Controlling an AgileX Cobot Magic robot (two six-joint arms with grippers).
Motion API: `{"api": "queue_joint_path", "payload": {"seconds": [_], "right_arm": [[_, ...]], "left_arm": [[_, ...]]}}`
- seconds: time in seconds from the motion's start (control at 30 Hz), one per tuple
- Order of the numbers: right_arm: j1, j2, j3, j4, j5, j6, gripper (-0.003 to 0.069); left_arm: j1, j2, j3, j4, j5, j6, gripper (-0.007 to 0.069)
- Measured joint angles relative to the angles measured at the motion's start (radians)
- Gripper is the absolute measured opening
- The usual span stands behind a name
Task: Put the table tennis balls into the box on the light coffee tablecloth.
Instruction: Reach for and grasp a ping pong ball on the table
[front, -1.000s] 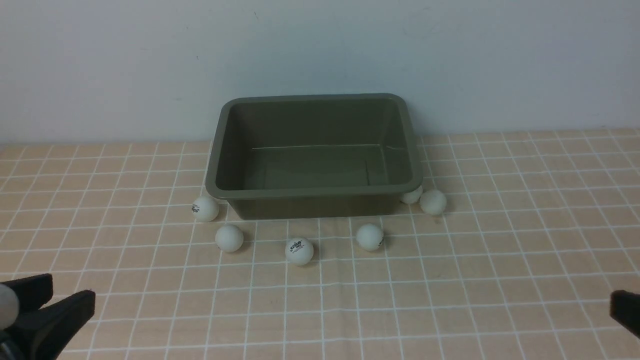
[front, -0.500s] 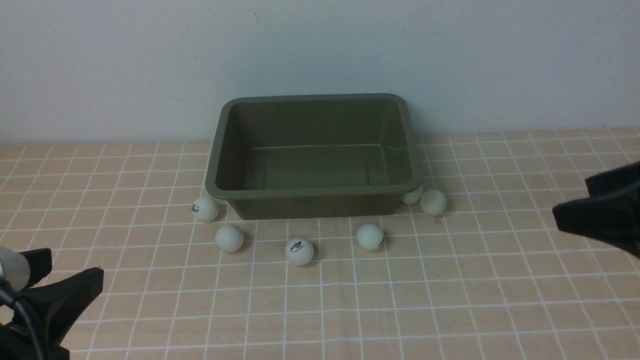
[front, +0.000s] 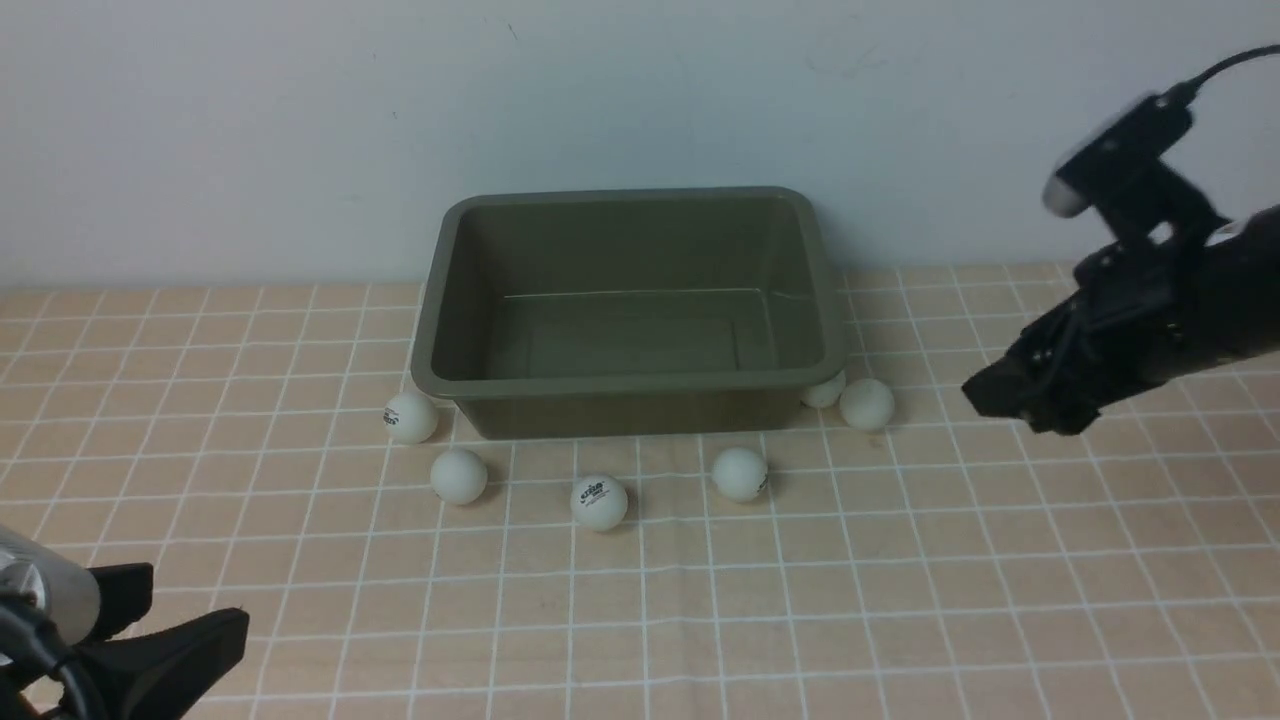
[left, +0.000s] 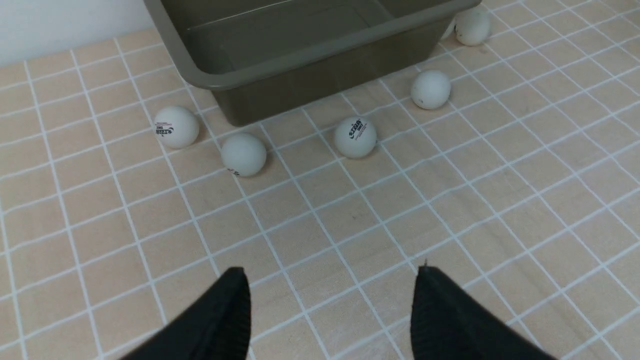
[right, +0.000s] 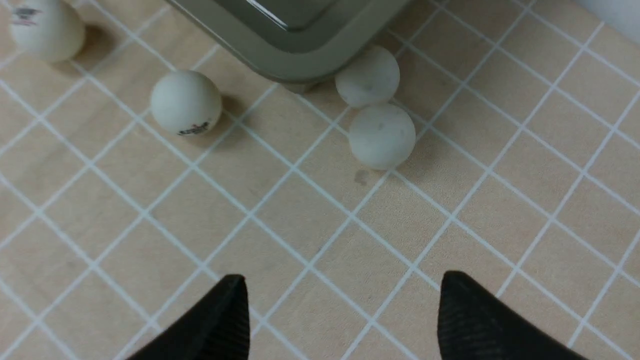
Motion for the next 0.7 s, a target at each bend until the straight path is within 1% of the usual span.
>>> {"api": "queue_joint_path", "payload": {"seconds": [0.1,0.2,0.3,0.43,0.57,0.7], "right_arm": [[0.014,0.095,-0.069,-0.019,-0.003,0.02,0.0444],[0.016,0.215,-0.185,-0.025,0.026,0.022,0.0427],[0.016,0.316,-0.301,-0.026,0.082,0.009,0.042],[0.016,0.459,-0.465,-0.026,0.199,-0.012,0.0419],[0.015,0.528,-0.529,-0.025,0.244,-0.019,0.0419],[0.015,0.566,-0.539,-0.023,0.246,-0.026,0.0419]], "left_arm": [[0.0,0.0,0.0,0.0,0.001,-0.005,0.0363],[0.0,0.0,0.0,0.0,0.002,-0.016,0.0363],[0.0,0.0,0.0,0.0,0.005,-0.021,0.0363],[0.0,0.0,0.0,0.001,0.038,-0.024,0.0363],[0.0,0.0,0.0,0.001,0.049,-0.026,0.0363],[0.0,0.0,0.0,0.001,0.05,-0.026,0.0363]]}}
